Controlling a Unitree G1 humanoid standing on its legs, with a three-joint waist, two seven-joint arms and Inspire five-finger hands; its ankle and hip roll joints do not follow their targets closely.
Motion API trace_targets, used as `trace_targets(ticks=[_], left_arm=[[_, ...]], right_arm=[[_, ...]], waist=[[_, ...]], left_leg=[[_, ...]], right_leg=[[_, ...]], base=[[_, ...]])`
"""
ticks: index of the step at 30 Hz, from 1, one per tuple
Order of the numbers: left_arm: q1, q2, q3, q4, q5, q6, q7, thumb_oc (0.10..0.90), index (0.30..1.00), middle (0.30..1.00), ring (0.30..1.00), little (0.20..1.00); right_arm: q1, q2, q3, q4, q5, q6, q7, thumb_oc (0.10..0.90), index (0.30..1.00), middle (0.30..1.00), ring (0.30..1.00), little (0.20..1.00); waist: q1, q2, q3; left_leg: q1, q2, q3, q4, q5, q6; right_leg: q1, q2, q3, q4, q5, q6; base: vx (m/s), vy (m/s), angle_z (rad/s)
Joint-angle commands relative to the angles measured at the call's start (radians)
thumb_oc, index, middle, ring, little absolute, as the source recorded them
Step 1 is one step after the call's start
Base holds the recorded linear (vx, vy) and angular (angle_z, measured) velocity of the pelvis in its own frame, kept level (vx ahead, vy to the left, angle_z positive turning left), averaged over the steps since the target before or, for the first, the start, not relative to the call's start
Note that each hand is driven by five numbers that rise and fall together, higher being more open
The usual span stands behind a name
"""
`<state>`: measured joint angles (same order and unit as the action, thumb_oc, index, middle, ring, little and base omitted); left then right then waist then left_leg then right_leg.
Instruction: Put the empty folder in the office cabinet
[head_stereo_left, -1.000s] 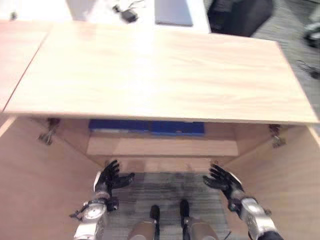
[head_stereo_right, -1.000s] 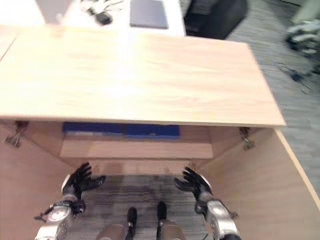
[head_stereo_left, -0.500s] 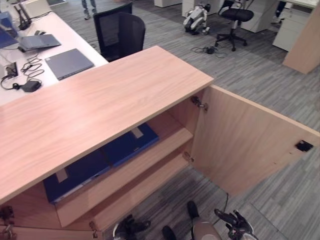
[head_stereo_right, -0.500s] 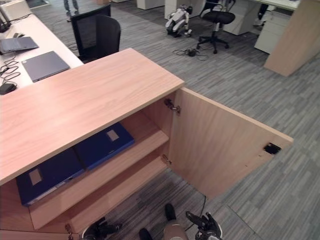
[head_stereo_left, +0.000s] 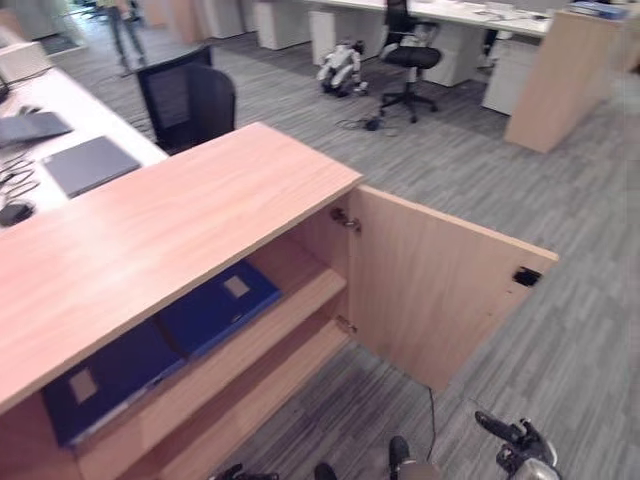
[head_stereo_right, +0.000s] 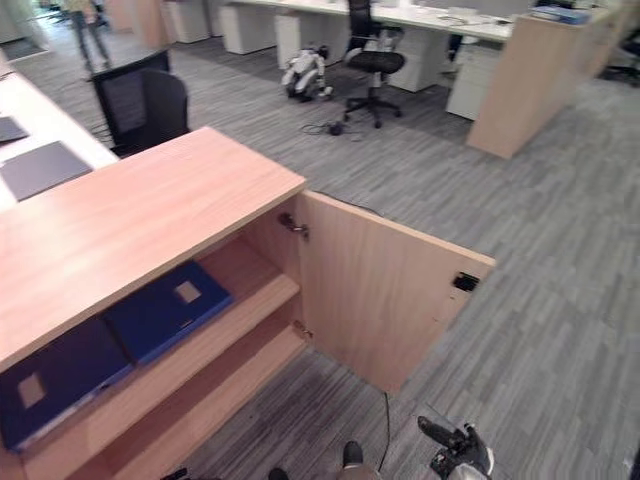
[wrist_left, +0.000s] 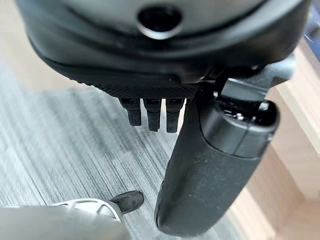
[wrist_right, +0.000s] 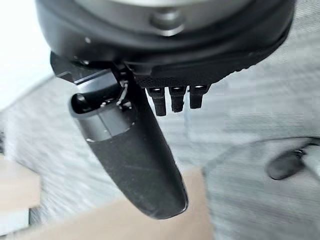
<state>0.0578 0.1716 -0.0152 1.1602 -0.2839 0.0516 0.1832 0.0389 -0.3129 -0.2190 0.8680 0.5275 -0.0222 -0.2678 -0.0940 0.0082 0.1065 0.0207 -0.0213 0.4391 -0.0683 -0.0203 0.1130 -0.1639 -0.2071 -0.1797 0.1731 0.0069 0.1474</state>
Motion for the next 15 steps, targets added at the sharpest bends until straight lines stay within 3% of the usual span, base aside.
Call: trace_targets(ticks=[1,5,6,12,15], left_arm=[[-0.046,0.022,0.007,0.012,0.044,-0.031,-0.02,0.8,0.9,0.9,0.9,0.9],[-0.069,0.04,0.015,0.005,0.05,-0.04,-0.027,0.8,0.9,0.9,0.9,0.9],[-0.075,0.042,0.02,0.023,0.042,-0.042,-0.029,0.8,0.9,0.9,0.9,0.9],[-0.089,0.05,0.024,0.061,0.046,-0.042,-0.027,0.8,0.9,0.9,0.9,0.9],[-0.083,0.051,0.028,0.087,0.033,-0.033,-0.049,0.8,0.9,0.9,0.9,0.9]], right_arm=[[-0.068,-0.177,-0.017,-0.123,-0.151,-0.061,-0.018,0.8,0.9,0.9,0.9,0.9],[-0.104,-0.269,0.029,-0.216,-0.255,-0.05,0.007,0.8,0.9,0.9,0.9,0.9],[-0.121,-0.305,0.051,-0.245,-0.284,-0.051,0.019,0.8,0.9,0.9,0.9,0.9],[-0.19,-0.383,0.121,-0.278,-0.302,-0.062,0.061,0.8,0.9,0.9,0.9,0.9],[-0.268,-0.46,0.192,-0.299,-0.285,-0.07,0.121,0.8,0.9,0.9,0.9,0.9]], waist=[[-0.03,-0.008,0.03],[-0.02,-0.041,0.02],[-0.012,-0.049,0.011],[-0.002,-0.056,-0.006],[0.012,-0.061,-0.021]], left_leg=[[0.092,-0.039,-0.111,0.005,-0.143,-0.012],[0.103,-0.03,-0.099,0.029,-0.157,-0.025],[0.109,-0.007,-0.099,0.037,-0.159,-0.038],[0.113,0.054,-0.096,0.055,-0.153,-0.077],[0.111,0.105,-0.097,0.077,-0.141,-0.116]], right_leg=[[-0.015,-0.026,0.036,-0.076,0.126,0.05],[0.017,0.011,0.064,-0.152,0.121,0.048],[0.032,0.033,0.075,-0.156,0.109,0.039],[0.055,0.084,0.069,-0.16,0.063,0.013],[0.077,0.125,0.059,-0.166,0.018,-0.009]], base=[[0.03,-0.137,-0.51],[0.09,-0.212,-0.53],[0.12,-0.249,-0.43],[0.1,-0.227,-0.17],[0.12,-0.216,-0.02]])
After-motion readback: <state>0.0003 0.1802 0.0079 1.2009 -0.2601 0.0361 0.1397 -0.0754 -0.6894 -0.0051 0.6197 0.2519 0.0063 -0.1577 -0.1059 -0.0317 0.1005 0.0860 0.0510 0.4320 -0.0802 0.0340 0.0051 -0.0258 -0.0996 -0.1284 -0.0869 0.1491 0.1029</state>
